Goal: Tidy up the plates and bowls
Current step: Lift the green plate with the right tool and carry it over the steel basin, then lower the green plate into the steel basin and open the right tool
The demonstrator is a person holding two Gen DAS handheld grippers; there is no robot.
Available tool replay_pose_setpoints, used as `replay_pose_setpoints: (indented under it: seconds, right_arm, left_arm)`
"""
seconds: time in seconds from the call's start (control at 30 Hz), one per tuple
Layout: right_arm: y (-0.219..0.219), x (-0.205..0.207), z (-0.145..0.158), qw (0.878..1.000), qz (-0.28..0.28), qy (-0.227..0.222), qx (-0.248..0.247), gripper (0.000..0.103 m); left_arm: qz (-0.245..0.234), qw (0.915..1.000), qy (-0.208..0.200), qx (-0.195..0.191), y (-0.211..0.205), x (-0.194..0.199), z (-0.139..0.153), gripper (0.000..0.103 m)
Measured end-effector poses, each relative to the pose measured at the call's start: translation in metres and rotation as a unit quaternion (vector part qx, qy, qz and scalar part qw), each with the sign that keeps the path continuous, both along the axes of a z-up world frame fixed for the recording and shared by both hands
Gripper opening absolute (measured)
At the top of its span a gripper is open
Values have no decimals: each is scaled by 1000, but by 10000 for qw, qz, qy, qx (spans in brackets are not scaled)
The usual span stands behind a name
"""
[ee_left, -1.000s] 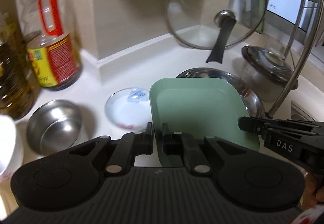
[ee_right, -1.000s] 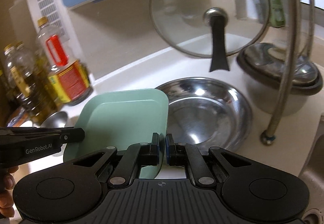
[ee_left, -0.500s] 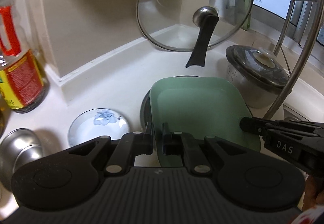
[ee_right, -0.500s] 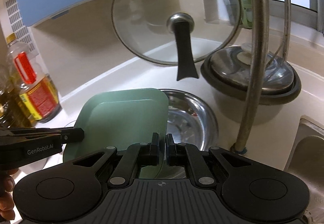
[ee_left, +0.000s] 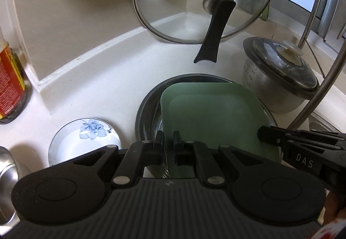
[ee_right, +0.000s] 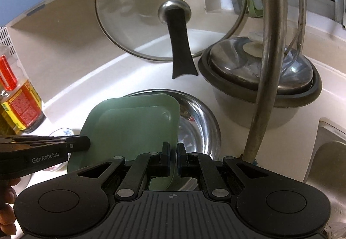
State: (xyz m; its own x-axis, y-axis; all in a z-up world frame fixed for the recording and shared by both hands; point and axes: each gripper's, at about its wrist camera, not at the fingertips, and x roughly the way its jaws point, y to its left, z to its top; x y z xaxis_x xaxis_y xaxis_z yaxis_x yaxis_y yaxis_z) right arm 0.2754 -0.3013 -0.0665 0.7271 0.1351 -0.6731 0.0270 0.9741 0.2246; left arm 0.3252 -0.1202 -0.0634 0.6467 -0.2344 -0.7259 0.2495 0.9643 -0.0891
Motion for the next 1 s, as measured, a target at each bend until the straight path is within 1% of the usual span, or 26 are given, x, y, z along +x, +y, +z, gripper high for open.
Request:
replay_pose_setpoints:
  seconds: [0.6,0.9,1.0]
  right_arm:
    - [-4,18,-18,9996,-145,231,30,6]
    - [-7,22,-21,9995,-181,260,33,6]
    - [-5,20,-19,9997,-194,146,-68,6]
  left_arm:
    - [-101,9996,258,17,-2,16,-17,8]
    - [-152,9995,286,59,-7,20,-22,9]
    - [-165,9996,235,82,-10,20,-21,19]
